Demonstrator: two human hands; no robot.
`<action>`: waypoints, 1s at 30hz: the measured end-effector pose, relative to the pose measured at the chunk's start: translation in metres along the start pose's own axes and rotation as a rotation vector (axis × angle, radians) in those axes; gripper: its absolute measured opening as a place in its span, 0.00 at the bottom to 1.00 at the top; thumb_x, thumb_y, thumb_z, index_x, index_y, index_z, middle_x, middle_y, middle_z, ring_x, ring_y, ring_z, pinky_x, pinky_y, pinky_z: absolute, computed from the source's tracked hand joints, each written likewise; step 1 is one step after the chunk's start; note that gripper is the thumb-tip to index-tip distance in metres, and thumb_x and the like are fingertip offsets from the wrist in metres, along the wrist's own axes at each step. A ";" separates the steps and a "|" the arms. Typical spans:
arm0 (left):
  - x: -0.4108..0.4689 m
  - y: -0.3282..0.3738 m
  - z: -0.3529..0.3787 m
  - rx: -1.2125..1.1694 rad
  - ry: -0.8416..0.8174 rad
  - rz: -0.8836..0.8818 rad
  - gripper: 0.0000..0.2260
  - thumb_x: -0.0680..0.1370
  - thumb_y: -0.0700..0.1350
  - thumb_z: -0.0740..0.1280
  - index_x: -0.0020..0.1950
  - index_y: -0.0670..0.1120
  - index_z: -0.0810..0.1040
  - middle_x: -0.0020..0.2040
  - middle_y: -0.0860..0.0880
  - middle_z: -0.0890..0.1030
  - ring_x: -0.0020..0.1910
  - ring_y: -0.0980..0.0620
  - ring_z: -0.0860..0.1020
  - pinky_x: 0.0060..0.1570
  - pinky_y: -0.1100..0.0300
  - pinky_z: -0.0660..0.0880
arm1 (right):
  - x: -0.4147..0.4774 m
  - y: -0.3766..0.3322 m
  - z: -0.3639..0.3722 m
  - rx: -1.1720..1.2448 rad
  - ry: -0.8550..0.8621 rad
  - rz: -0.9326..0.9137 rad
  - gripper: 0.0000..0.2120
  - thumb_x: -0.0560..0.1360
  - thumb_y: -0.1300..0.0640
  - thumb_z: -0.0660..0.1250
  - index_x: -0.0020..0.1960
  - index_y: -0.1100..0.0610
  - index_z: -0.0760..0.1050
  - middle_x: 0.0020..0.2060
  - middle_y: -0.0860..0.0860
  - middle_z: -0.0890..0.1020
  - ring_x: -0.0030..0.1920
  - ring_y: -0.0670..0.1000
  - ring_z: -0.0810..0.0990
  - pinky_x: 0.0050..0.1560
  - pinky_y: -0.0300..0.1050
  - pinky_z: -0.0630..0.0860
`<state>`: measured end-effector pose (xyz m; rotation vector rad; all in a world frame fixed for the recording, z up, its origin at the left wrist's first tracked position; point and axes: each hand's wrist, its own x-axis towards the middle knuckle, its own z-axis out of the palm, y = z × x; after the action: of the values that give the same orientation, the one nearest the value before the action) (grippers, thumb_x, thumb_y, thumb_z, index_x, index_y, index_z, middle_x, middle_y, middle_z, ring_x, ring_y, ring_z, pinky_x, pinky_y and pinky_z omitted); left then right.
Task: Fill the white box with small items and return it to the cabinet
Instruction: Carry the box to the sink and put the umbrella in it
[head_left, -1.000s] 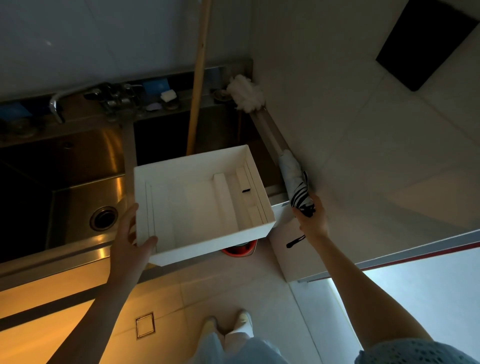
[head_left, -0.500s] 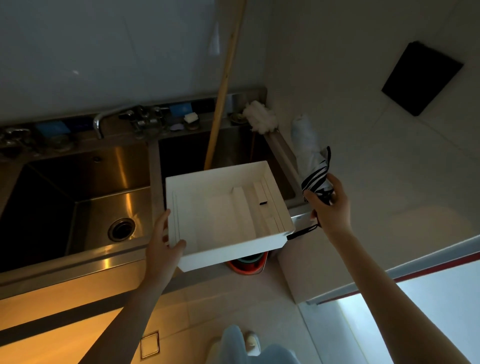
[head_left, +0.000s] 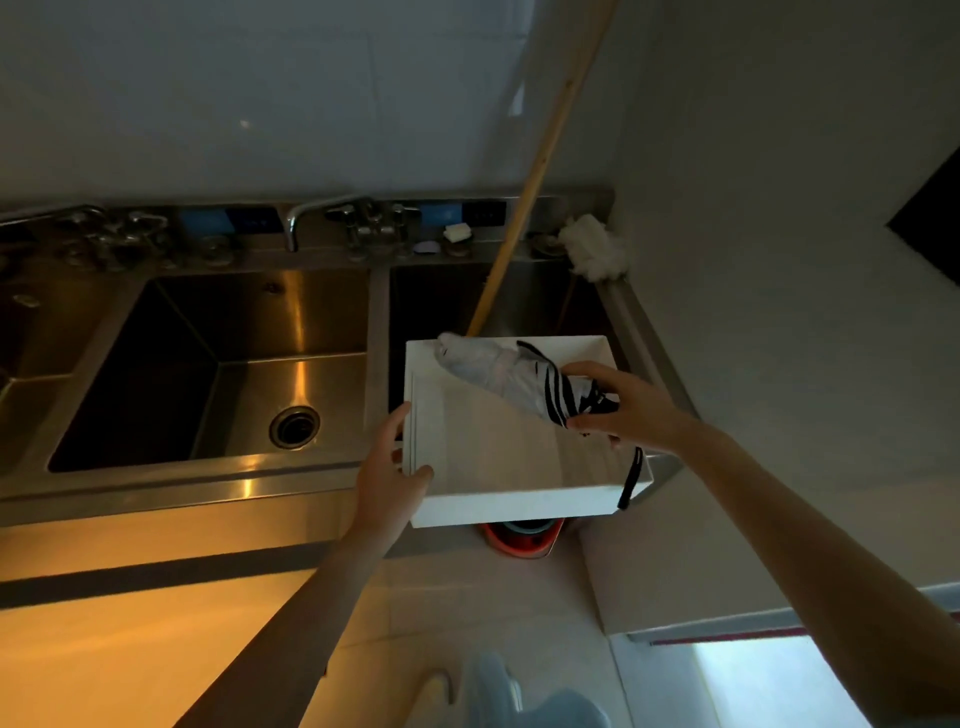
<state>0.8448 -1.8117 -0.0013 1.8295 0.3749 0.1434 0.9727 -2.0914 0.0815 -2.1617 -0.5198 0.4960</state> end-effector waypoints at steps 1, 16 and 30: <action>-0.001 0.001 0.000 -0.006 -0.001 -0.004 0.37 0.71 0.30 0.69 0.72 0.58 0.64 0.52 0.83 0.67 0.51 0.80 0.69 0.39 0.75 0.74 | 0.008 0.000 0.002 -0.027 -0.046 0.007 0.26 0.68 0.53 0.75 0.62 0.37 0.71 0.52 0.42 0.77 0.38 0.46 0.82 0.27 0.39 0.76; 0.013 0.004 0.000 -0.054 0.063 -0.053 0.37 0.71 0.31 0.71 0.70 0.63 0.65 0.58 0.61 0.73 0.53 0.62 0.77 0.40 0.66 0.78 | 0.051 0.042 0.038 -0.090 -0.186 0.102 0.27 0.68 0.51 0.75 0.61 0.34 0.67 0.55 0.50 0.74 0.38 0.57 0.83 0.32 0.46 0.81; 0.012 0.004 0.002 -0.067 0.077 -0.080 0.37 0.70 0.30 0.71 0.71 0.61 0.66 0.62 0.54 0.74 0.57 0.51 0.77 0.48 0.55 0.81 | 0.056 0.058 0.053 -0.199 -0.380 0.163 0.35 0.63 0.51 0.78 0.60 0.37 0.60 0.48 0.45 0.75 0.45 0.46 0.78 0.36 0.35 0.75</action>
<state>0.8572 -1.8105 0.0009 1.7440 0.4916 0.1690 1.0033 -2.0605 -0.0048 -2.3210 -0.6219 0.9931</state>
